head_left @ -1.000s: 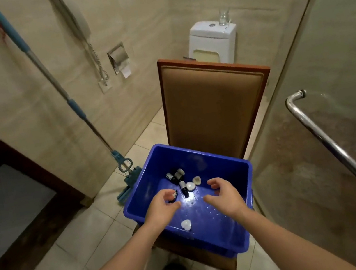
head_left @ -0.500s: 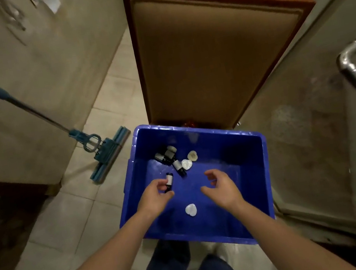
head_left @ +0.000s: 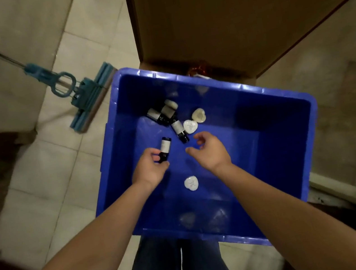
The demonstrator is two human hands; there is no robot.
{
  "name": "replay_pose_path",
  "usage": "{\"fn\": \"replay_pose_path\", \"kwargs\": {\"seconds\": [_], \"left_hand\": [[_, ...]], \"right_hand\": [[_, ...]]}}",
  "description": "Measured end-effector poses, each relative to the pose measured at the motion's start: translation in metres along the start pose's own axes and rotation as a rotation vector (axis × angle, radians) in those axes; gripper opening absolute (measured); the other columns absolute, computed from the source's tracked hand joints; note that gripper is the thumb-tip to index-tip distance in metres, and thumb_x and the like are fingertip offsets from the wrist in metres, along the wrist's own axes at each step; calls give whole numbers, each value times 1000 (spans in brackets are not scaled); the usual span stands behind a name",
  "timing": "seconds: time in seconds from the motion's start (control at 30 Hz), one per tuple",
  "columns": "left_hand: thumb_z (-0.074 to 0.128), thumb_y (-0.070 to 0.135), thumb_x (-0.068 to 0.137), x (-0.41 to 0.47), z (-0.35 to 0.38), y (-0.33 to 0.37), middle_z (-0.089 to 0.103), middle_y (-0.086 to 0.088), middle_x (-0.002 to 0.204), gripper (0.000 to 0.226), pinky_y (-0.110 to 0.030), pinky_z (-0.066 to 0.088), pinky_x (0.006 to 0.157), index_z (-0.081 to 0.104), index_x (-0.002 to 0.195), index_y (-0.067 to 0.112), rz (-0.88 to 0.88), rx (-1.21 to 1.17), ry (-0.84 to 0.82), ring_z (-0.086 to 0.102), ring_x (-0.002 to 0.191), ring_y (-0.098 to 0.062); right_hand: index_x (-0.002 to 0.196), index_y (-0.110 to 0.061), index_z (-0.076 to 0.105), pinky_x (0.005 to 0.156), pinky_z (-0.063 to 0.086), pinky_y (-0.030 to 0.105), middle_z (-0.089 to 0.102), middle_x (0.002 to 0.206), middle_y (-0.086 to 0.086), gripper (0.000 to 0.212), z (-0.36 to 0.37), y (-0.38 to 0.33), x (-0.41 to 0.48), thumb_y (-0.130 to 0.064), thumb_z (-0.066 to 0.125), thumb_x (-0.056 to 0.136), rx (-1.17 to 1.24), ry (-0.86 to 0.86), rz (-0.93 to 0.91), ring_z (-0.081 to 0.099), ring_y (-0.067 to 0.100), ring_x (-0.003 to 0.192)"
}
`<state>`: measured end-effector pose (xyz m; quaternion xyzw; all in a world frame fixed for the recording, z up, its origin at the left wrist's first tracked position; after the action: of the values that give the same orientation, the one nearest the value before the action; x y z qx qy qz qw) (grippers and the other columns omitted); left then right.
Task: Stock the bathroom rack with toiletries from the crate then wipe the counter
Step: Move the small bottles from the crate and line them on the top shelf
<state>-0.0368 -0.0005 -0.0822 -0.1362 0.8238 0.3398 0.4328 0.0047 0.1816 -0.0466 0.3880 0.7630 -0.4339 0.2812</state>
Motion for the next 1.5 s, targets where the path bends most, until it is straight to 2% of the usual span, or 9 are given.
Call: {"fn": "replay_pose_path", "kwargs": {"seconds": [0.27, 0.47, 0.6, 0.87, 1.03, 1.17, 1.33, 1.43, 1.5], "left_hand": [[77, 34, 77, 27, 14, -3, 59, 2, 105, 40, -32, 47, 77, 49, 104, 23, -36, 160, 84, 60, 90, -20], [73, 43, 80, 31, 19, 7, 55, -3, 116, 41, -36, 50, 74, 53, 108, 20, -61, 425, 122, 60, 99, -27], [72, 41, 82, 28, 19, 10, 54, -5, 115, 37, -35, 48, 71, 55, 105, 18, -65, 482, 117, 59, 97, -28], [72, 43, 81, 15, 11, 12, 64, 3, 92, 35, -39, 53, 69, 53, 98, 18, -30, 288, 91, 62, 81, -21], [72, 36, 84, 3, 5, 23, 61, 9, 81, 23, -27, 44, 59, 57, 94, 23, 56, 179, 53, 60, 77, -15], [77, 30, 80, -11, 5, 35, 60, 6, 76, 20, -34, 51, 74, 59, 87, 23, 52, 37, 11, 60, 74, -14], [81, 29, 76, -35, -1, 57, 66, 5, 84, 24, -22, 49, 76, 62, 88, 18, 40, -165, -5, 63, 82, -12], [78, 29, 80, -54, -5, 74, 70, -4, 96, 30, -30, 51, 84, 64, 99, 10, 39, -247, -40, 65, 92, -17], [74, 29, 84, -68, -9, 88, 69, -10, 100, 32, -37, 51, 88, 63, 105, 7, 43, -287, -74, 65, 93, -20]], "right_hand": [[116, -21, 55, 59, 37, 28, 60, 111, -1, 37, 28, 4, 49, -41, 66, 87, -144, 23, 47, 54, 17, 86], [87, -24, 61, 55, 37, 26, 63, 88, -2, 19, 36, 3, 63, -41, 67, 83, -247, 57, 50, 59, 20, 77], [57, -20, 37, 48, 24, 23, 41, 56, -4, 34, 34, 2, 63, -29, 65, 75, -307, 36, 61, 37, 19, 54], [86, -22, 53, 61, 46, 35, 50, 67, -8, 12, 8, 0, 54, -21, 65, 80, -92, -45, -53, 49, 15, 65], [101, -15, 55, 63, 42, 36, 48, 74, -4, 12, -11, -8, 40, -19, 61, 92, -42, -88, -124, 47, 16, 70], [100, -12, 58, 59, 37, 24, 49, 87, 2, 10, -28, -10, 26, -18, 62, 93, 20, -127, -99, 44, 12, 64], [106, -12, 60, 69, 46, 24, 63, 98, 4, 15, -54, -13, -6, -18, 64, 92, 196, -196, -28, 56, 12, 78], [110, -6, 59, 86, 48, 35, 62, 99, 8, 20, -71, -20, -29, -16, 64, 93, 311, -187, -28, 58, 19, 92], [111, -3, 60, 83, 48, 34, 64, 97, 11, 24, -82, -26, -47, -17, 65, 92, 382, -160, -22, 60, 21, 91]]}}
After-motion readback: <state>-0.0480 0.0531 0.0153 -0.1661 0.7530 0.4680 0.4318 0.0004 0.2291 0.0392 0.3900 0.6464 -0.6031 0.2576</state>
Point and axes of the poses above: each hand's wrist, its own x-axis towards the middle knuckle, its own z-axis out of the palm, y = z × x, the point moved 2 cm from there along x, towards the middle knuckle
